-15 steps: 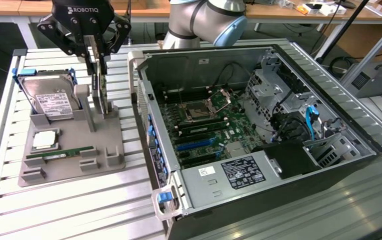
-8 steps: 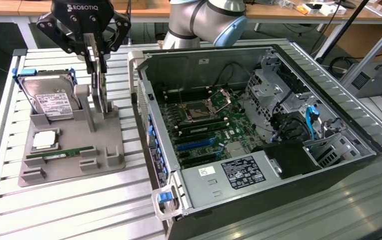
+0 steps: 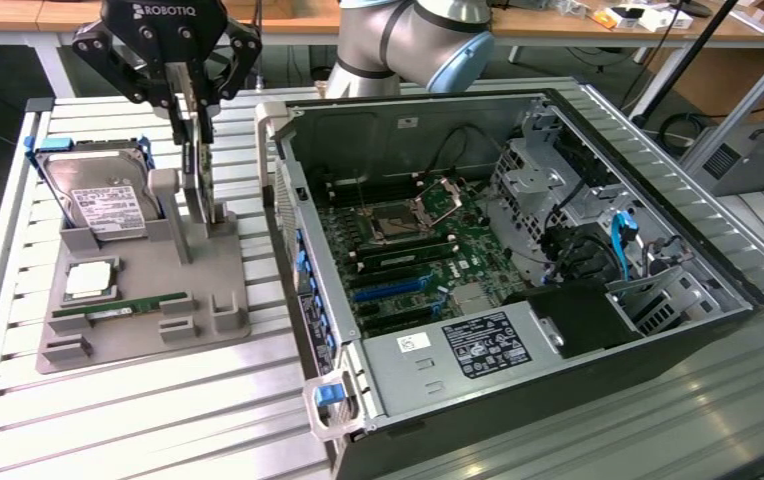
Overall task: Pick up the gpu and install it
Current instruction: 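Pick up the gpu and move the gpu toward the slot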
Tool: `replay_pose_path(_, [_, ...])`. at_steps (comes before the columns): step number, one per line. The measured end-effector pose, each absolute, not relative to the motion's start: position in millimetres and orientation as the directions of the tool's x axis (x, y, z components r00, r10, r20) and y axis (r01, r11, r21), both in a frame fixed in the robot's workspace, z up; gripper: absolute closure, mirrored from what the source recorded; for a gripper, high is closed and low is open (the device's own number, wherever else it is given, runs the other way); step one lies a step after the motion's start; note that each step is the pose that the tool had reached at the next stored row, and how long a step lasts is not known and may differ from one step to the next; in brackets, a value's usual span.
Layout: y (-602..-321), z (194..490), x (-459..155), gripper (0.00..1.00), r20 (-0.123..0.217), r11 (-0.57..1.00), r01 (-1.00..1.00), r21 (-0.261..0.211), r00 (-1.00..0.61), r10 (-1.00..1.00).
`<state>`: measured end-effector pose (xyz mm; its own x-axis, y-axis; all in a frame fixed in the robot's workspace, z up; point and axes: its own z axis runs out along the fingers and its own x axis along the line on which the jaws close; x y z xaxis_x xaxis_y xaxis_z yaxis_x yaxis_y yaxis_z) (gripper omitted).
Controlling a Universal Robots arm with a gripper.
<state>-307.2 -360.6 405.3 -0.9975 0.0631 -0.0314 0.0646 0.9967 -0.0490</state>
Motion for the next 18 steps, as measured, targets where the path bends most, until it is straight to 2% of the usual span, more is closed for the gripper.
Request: replay_pose_path(18, [-360.6,410.8,-307.3,0.73,-0.031,0.997,0.065,-0.05,-0.998,0.063])
